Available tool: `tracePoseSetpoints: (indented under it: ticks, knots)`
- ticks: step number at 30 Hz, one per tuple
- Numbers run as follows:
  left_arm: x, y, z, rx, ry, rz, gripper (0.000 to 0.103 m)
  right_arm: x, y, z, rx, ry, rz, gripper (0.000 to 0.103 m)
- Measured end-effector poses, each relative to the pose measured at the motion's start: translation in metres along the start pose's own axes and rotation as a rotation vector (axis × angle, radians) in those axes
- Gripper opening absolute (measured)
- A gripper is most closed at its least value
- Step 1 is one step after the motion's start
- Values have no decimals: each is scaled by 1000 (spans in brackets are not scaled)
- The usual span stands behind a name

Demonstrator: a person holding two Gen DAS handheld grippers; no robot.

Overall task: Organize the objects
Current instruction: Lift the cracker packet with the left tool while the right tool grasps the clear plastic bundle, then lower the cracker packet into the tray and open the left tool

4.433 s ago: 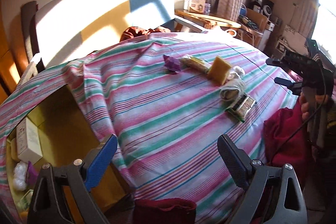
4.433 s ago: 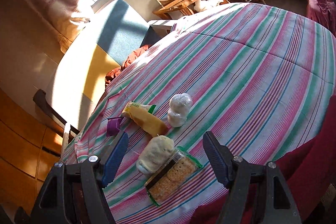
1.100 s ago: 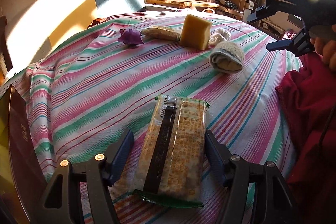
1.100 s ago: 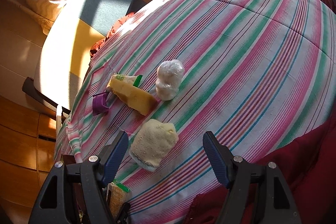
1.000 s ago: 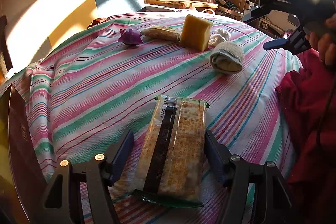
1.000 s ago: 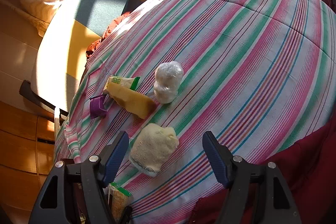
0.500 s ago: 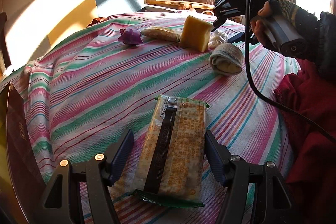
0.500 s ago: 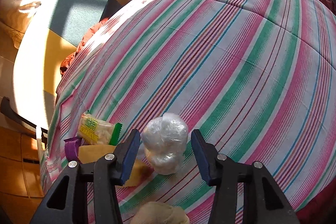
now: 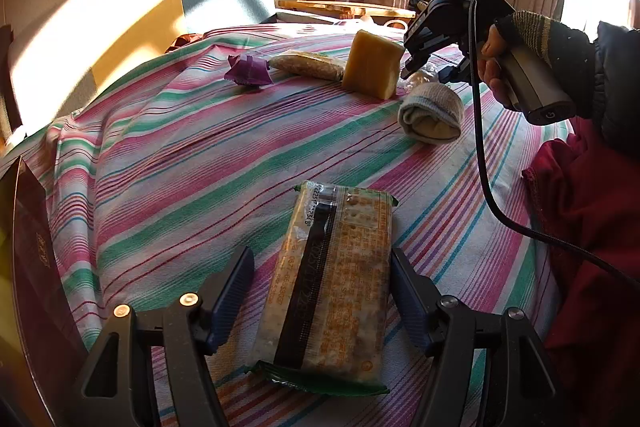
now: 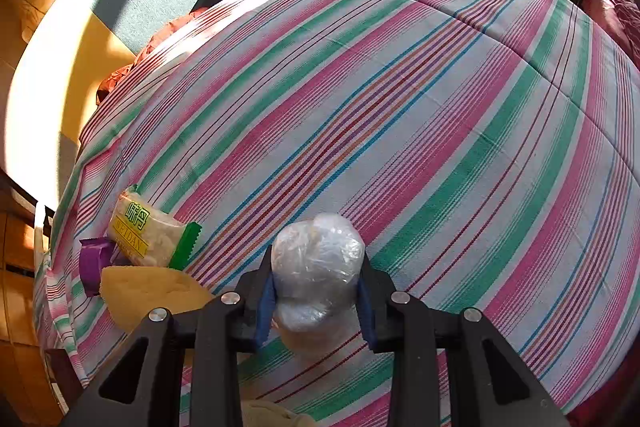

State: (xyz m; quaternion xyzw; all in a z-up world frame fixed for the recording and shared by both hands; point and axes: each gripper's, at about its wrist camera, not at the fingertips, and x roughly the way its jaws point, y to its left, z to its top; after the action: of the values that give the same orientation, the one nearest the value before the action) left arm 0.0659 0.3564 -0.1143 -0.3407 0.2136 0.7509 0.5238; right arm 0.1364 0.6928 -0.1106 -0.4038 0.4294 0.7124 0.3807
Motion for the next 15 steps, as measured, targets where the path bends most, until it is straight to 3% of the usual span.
tracePoseSetpoints:
  ticks: [9,12,13,15]
  knots:
    - [-1,1,0,-1,0,1,68,-3,15,-10,-72,-12,-37,34]
    - [-2,6,2,-28,8,1,58,-2,16,-10,-114,-15,-65,33]
    - [-3,10,4,-43,15,1,48,-2,18,-10,-128,-17,-75,33]
    - [-6,17,8,-92,37,-22,48,-2,22,-12,-156,-22,-92,33]
